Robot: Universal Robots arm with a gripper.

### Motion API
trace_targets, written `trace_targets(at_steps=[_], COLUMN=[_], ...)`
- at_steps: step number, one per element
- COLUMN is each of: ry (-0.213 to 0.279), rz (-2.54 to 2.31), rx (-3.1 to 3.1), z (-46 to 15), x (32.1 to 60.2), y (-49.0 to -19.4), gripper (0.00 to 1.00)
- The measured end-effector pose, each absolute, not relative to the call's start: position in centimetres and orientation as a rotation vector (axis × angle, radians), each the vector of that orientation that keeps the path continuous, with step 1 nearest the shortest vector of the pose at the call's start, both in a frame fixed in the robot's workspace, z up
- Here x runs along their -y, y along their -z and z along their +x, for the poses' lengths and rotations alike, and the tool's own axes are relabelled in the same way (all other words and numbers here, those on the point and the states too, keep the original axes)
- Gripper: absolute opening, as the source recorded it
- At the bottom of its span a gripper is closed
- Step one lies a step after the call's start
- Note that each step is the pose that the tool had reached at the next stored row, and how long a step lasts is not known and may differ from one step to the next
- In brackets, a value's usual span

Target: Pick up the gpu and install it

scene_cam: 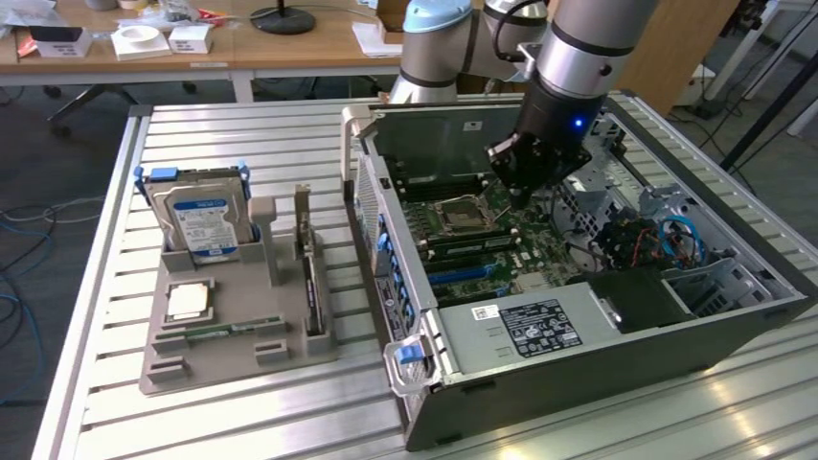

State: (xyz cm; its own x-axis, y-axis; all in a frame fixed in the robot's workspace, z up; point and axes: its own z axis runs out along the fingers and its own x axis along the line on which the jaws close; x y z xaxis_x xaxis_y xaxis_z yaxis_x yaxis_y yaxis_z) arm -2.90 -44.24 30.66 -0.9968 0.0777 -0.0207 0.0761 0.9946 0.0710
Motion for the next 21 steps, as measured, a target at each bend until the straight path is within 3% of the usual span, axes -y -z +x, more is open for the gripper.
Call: trace_targets(at_steps=[9, 21], ry=[-0.11, -0.115], rz=[0.12, 0.12], rx=[-3.114, -3.114], z=[-2.9, -2.9], x=[44.2, 44.2], y=[-29.0, -29.0], gripper=[0.1, 0.1])
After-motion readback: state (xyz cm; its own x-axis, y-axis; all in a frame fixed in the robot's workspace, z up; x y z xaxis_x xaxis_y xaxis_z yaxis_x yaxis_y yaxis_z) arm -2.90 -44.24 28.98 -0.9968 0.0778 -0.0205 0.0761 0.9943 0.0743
